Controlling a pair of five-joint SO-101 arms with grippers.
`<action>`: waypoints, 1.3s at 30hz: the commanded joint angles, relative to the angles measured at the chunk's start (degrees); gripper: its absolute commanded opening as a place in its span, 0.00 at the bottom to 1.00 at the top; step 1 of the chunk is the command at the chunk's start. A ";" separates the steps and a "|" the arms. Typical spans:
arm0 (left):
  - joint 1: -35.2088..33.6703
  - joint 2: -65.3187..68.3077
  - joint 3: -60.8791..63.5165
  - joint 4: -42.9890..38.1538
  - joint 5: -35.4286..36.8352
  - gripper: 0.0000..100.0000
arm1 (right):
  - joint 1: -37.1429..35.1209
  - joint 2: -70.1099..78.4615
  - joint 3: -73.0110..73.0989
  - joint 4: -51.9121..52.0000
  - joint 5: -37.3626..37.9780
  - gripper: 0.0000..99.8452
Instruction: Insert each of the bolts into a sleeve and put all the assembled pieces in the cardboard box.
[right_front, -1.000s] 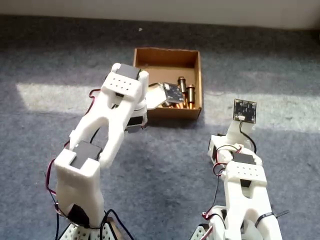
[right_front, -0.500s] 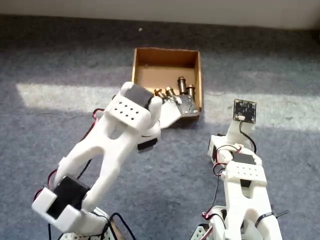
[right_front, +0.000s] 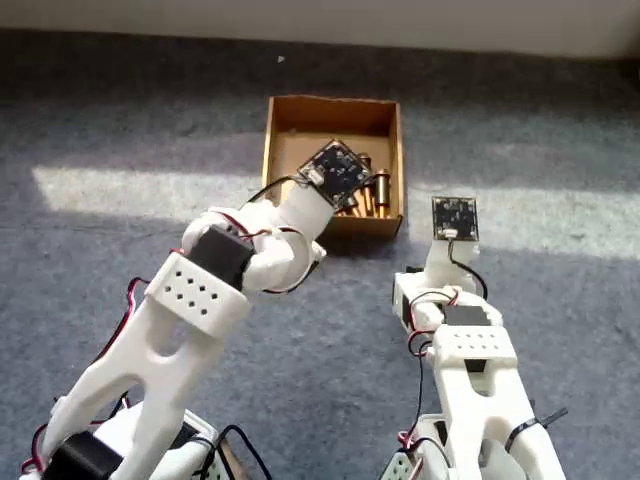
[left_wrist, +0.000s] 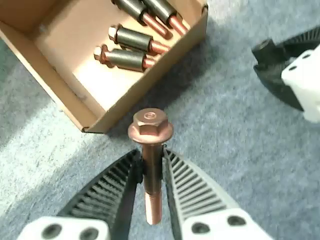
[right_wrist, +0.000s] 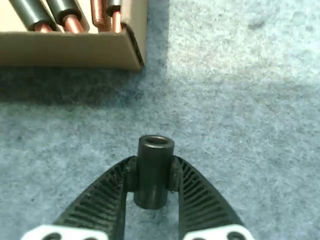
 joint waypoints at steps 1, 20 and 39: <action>0.92 -8.92 5.05 -11.96 5.54 0.01 | -1.10 -1.89 -0.31 -1.45 0.70 0.01; 0.40 -23.25 23.08 -33.05 21.10 0.01 | -6.02 -31.43 17.27 -10.15 -2.46 0.01; -1.27 -26.77 30.55 -48.44 39.47 0.01 | -13.14 -64.04 33.19 -6.11 5.10 0.01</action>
